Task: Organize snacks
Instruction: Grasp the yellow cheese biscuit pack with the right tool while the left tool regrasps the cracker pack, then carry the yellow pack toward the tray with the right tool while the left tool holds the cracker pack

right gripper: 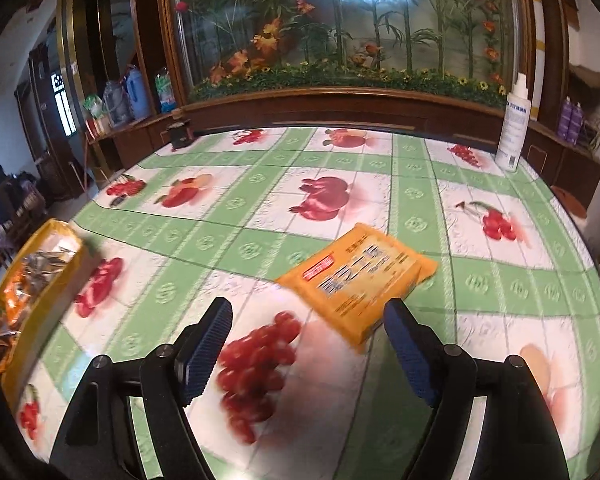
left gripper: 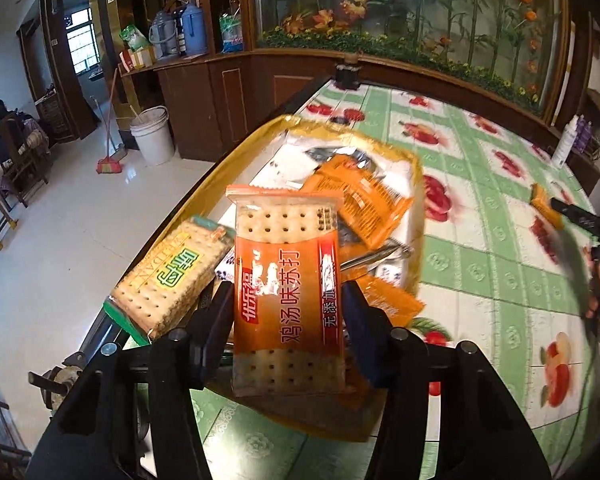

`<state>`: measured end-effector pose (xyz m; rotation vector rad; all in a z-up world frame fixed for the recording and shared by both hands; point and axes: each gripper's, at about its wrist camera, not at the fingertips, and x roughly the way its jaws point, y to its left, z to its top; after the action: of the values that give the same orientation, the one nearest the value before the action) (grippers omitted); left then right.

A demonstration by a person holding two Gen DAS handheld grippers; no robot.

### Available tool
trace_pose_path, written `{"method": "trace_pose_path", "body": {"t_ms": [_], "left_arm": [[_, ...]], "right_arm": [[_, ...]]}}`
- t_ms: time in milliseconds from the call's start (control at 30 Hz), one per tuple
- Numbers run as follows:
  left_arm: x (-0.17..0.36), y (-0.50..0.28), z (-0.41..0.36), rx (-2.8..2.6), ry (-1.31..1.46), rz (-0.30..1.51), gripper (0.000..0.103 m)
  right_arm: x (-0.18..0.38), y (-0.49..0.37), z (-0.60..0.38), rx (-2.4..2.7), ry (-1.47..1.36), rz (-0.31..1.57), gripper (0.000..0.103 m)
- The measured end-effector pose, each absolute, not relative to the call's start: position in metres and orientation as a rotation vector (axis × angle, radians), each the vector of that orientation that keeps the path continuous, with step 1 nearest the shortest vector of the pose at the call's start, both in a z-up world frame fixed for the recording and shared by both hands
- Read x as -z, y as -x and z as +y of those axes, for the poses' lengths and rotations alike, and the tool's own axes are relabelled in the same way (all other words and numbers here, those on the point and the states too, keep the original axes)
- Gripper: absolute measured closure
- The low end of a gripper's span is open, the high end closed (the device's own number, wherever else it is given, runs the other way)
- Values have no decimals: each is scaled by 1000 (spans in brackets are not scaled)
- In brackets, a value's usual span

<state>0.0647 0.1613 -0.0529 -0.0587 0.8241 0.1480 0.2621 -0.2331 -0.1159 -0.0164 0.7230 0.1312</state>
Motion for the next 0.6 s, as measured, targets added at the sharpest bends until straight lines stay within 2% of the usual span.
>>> {"method": "trace_pose_path", "body": {"t_ms": [33, 300, 367, 500, 533, 567, 600], "left_arm": [[48, -62, 159, -142, 58, 811, 61], [31, -64, 121, -45, 48, 776, 61], [33, -64, 113, -27, 36, 785, 61], [36, -61, 119, -43, 36, 794, 61], [37, -61, 123, -53, 44, 797, 61], [39, -61, 131, -68, 59, 802, 61], [40, -61, 138, -80, 73, 807, 61]], "right_arm": [[118, -269, -235, -123, 33, 738, 19], [134, -302, -256, 19, -351, 915, 16], [140, -314, -244, 87, -307, 942, 12], [147, -335, -226, 183, -141, 931, 11], [147, -336, -226, 168, -131, 929, 11], [145, -335, -226, 151, -114, 929, 16], [143, -332, -226, 125, -105, 924, 27]]}}
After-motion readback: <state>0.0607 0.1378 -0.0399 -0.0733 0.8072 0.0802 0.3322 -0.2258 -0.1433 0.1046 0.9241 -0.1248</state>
